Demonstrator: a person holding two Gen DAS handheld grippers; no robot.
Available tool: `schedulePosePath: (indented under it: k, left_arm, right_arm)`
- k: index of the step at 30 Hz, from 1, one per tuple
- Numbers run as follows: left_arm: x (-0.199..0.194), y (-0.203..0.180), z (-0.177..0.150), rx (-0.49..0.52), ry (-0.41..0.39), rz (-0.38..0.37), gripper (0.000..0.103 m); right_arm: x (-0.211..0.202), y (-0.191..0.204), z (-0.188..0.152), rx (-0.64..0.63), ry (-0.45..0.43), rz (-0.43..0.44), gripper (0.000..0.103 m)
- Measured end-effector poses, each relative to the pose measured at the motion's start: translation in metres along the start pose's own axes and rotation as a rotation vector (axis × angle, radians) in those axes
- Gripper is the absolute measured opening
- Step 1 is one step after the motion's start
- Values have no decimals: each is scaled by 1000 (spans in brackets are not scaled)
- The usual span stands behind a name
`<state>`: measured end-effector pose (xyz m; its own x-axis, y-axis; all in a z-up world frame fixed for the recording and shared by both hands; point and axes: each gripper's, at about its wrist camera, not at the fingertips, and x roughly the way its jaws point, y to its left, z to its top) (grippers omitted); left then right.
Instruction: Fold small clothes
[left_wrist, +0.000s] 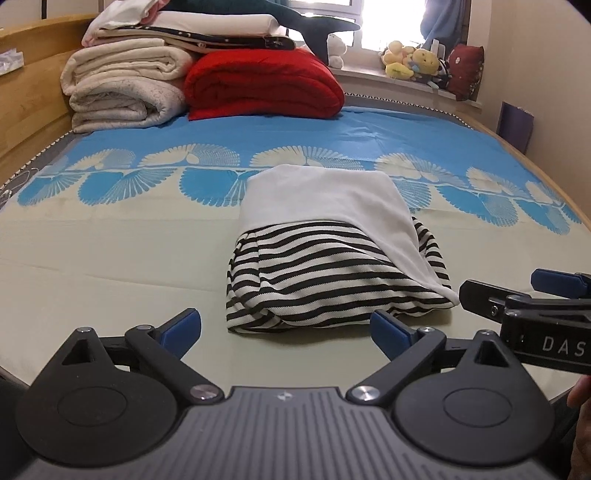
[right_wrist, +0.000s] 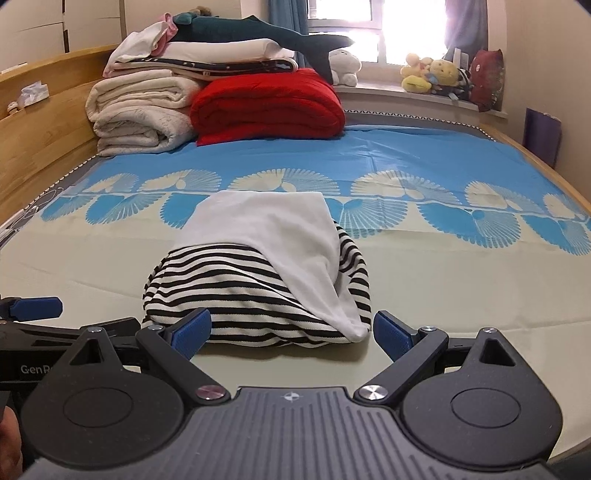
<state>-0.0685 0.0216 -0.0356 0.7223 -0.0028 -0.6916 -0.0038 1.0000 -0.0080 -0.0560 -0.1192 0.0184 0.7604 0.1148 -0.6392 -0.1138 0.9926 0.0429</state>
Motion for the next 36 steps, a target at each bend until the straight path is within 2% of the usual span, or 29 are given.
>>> schedulePosePath:
  k: [36]
  left_arm:
    - [10,2,1,-12,15,-8,99]
  right_arm:
    - [4,0,1,10,9,7,95]
